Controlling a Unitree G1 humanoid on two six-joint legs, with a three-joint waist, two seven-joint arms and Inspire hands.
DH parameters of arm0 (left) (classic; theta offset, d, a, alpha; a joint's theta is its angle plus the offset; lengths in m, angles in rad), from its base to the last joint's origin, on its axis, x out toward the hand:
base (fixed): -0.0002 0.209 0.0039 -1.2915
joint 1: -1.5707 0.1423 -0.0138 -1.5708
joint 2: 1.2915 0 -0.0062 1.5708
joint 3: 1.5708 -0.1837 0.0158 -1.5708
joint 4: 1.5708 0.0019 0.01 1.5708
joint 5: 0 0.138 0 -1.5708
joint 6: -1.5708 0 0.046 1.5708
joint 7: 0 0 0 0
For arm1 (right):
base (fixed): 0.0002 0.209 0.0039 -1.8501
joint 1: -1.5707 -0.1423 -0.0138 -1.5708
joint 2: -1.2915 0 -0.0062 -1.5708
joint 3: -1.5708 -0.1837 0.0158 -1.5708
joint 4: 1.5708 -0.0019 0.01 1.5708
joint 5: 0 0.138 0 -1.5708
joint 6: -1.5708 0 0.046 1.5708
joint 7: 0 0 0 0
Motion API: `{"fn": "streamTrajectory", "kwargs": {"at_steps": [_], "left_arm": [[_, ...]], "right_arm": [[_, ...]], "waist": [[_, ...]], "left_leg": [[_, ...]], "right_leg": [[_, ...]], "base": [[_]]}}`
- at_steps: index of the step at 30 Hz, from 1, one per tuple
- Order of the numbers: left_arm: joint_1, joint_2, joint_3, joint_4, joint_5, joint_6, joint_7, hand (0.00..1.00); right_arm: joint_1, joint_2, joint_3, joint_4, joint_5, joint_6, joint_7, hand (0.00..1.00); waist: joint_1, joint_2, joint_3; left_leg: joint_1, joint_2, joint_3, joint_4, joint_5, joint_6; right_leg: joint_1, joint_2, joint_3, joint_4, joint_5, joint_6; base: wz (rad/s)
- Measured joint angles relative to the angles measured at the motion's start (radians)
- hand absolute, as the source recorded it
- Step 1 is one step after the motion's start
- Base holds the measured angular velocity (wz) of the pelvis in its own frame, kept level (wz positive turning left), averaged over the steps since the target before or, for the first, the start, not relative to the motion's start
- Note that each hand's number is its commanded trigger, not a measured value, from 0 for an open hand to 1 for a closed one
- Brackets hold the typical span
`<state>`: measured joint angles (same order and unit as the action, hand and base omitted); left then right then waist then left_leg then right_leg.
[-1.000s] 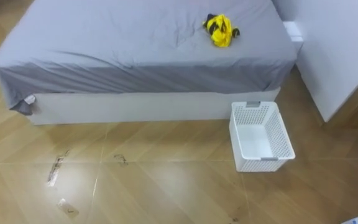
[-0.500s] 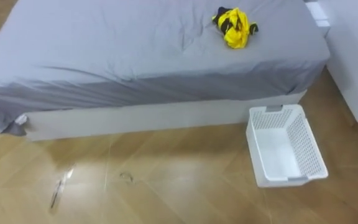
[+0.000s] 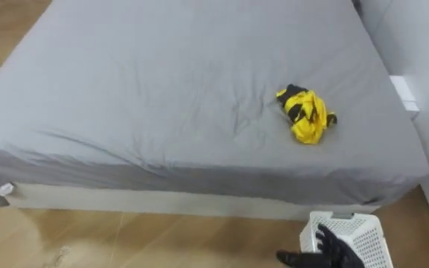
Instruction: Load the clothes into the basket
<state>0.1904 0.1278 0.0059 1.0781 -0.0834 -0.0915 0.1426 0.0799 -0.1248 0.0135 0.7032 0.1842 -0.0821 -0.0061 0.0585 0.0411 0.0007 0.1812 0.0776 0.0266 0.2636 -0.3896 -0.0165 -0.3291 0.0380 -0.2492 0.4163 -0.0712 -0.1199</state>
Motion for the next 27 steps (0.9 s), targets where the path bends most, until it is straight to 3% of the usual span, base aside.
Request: {"fn": "streamTrajectory", "kwargs": {"at_steps": [1,2,3,4,5,6,7,8,10,11,13,14,15,16,17,21,22,24,27], "left_arm": [[0.010,-0.001,0.013,0.004,-0.001,0.003,0.001,0.00],[0.029,0.001,0.025,0.002,-0.001,0.004,0.002,0.00],[0.033,0.003,0.027,-0.003,-0.001,0.004,0.003,0.00],[0.072,0.015,0.030,-0.024,-0.004,0.004,0.005,0.00],[0.086,0.019,0.033,-0.037,-0.004,0.012,0.011,0.00],[0.096,0.018,0.032,-0.042,-0.004,0.018,0.013,0.00],[0.094,0.015,0.030,-0.061,-0.005,0.028,0.015,0.00],[0.094,0.015,0.028,-0.089,-0.017,0.028,0.015,0.00],[0.088,0.011,0.028,-0.109,-0.024,0.028,0.020,0.00],[0.088,0.004,0.028,-0.122,-0.023,0.027,0.025,0.00],[0.089,-0.002,0.028,-0.140,-0.024,0.026,0.025,0.00],[0.085,0.000,0.031,-0.140,-0.026,0.026,0.027,0.00],[0.087,0.001,0.031,-0.141,-0.034,0.026,0.029,0.00],[0.091,0.002,0.032,-0.138,-0.045,0.026,0.030,0.00],[0.103,0.001,0.031,-0.136,-0.044,0.026,0.030,0.00],[0.103,-0.002,0.030,-0.138,-0.043,0.027,0.025,0.00],[0.100,-0.001,0.030,-0.144,-0.043,0.027,0.025,0.00],[0.090,-0.002,0.030,-0.144,-0.044,0.033,0.024,0.00],[0.069,-0.002,0.028,-0.142,-0.045,0.040,0.024,0.00]], "right_arm": [[-0.003,0.000,-0.006,-0.059,-0.009,-0.004,-0.011,0.00],[-0.010,-0.001,-0.005,-0.102,-0.017,-0.004,-0.020,0.00],[-0.012,-0.001,-0.003,-0.122,-0.013,-0.004,-0.027,0.00],[-0.006,0.002,0.005,-0.168,-0.002,-0.004,-0.039,0.00],[-0.022,-0.003,0.002,-0.202,0.002,-0.004,-0.049,0.00],[-0.030,-0.003,0.001,-0.210,0.003,-0.004,-0.063,0.00],[-0.039,-0.003,-0.001,-0.216,0.008,-0.004,-0.088,0.00],[-0.035,-0.002,0.000,-0.216,0.012,-0.004,-0.107,0.00],[-0.020,-0.004,-0.001,-0.216,0.017,-0.004,-0.126,0.00],[-0.010,-0.006,-0.007,-0.216,0.024,-0.004,-0.139,0.00],[-0.010,-0.010,-0.008,-0.220,0.040,-0.004,-0.166,0.00],[-0.011,-0.010,-0.007,-0.224,0.039,-0.003,-0.181,0.00],[-0.010,-0.009,-0.005,-0.224,0.037,-0.002,-0.185,0.00],[-0.009,-0.009,-0.005,-0.223,0.027,0.001,-0.191,0.00],[-0.007,-0.011,-0.006,-0.224,0.013,0.007,-0.194,0.00],[0.018,-0.021,-0.006,-0.263,-0.012,0.008,-0.209,0.00],[0.028,-0.022,-0.005,-0.289,-0.032,0.008,-0.223,0.00],[0.023,-0.028,-0.006,-0.295,-0.034,0.008,-0.238,0.00],[-0.001,-0.032,-0.005,-0.295,-0.036,0.008,-0.260,0.00]], "waist": [[0.001,0.011,0.0056],[-0.006,0.018,0.0114],[-0.015,0.025,0.0196],[-0.025,0.014,0.0112],[-0.022,0.027,0.0056],[-0.028,0.029,0.0069],[-0.039,0.017,0.0108],[-0.052,0.000,0.0117],[-0.057,-0.021,0.0124],[-0.055,-0.029,0.0111],[-0.048,-0.030,0.0057],[-0.041,-0.025,-0.0004],[-0.032,-0.029,-0.0015],[-0.026,-0.034,-0.0011],[-0.025,-0.034,-0.0113],[-0.035,-0.034,-0.0103],[-0.044,-0.033,-0.0095],[-0.050,-0.035,-0.0081],[-0.050,-0.044,0.0009]], "left_leg": [[0.016,0.019,0.000,0.030,0.011,-0.021],[0.038,0.035,-0.012,0.078,0.036,-0.055],[0.049,0.042,-0.025,0.117,0.049,-0.059],[0.022,0.056,-0.021,0.229,0.052,-0.064],[-0.017,0.068,-0.001,0.360,0.051,-0.070],[-0.042,0.070,-0.011,0.418,0.064,-0.075],[-0.096,0.067,-0.012,0.488,0.065,-0.076],[-0.146,0.058,0.000,0.496,0.051,-0.055],[-0.214,0.022,0.003,0.452,0.033,-0.043],[-0.252,0.000,0.011,0.379,0.025,-0.042],[-0.317,-0.006,0.028,0.257,0.027,-0.043],[-0.366,-0.006,0.032,0.187,0.062,-0.032],[-0.384,-0.008,0.038,0.171,0.100,-0.029],[-0.386,-0.015,0.041,0.126,0.189,-0.001],[-0.344,-0.027,0.043,0.088,0.202,0.004],[-0.264,-0.059,0.040,-0.004,0.212,0.012],[-0.253,-0.066,0.039,-0.024,0.213,0.014],[-0.237,-0.071,0.040,-0.045,0.215,0.016],[-0.232,-0.073,0.037,-0.063,0.218,0.017]], "right_leg": [[0.007,0.010,-0.005,0.057,-0.032,-0.018],[0.007,0.000,-0.030,0.157,-0.057,-0.036],[-0.004,-0.001,-0.052,0.201,-0.070,-0.022],[0.016,0.014,-0.043,0.127,-0.094,0.007],[0.046,0.023,-0.057,0.102,-0.128,-0.034],[0.055,0.031,-0.049,0.103,-0.148,-0.036],[0.076,0.028,-0.037,0.094,-0.162,-0.036],[0.115,0.026,-0.020,0.048,-0.161,-0.033],[0.171,0.017,0.021,-0.012,-0.153,-0.021],[0.202,0.013,0.051,-0.050,-0.148,-0.014],[0.225,0.013,0.083,-0.084,-0.144,-0.006],[0.227,0.012,0.106,-0.090,-0.142,0.000],[0.230,0.010,0.125,-0.088,-0.141,0.004],[0.244,0.005,0.160,-0.089,-0.145,0.018],[0.255,-0.005,0.170,-0.101,-0.146,0.028],[0.320,-0.025,0.152,-0.183,-0.133,0.048],[0.327,-0.030,0.130,-0.192,-0.133,0.049],[0.335,-0.034,0.120,-0.198,-0.133,0.049],[0.332,-0.036,0.114,-0.199,-0.133,0.050]], "base": [[0.14],[0.20],[0.22],[0.00],[-0.09],[-0.10],[0.21],[0.34],[0.28],[-0.03],[-0.42],[-0.59],[-0.70],[-0.70],[-0.57],[-0.32],[-0.03],[0.00],[0.04]]}}
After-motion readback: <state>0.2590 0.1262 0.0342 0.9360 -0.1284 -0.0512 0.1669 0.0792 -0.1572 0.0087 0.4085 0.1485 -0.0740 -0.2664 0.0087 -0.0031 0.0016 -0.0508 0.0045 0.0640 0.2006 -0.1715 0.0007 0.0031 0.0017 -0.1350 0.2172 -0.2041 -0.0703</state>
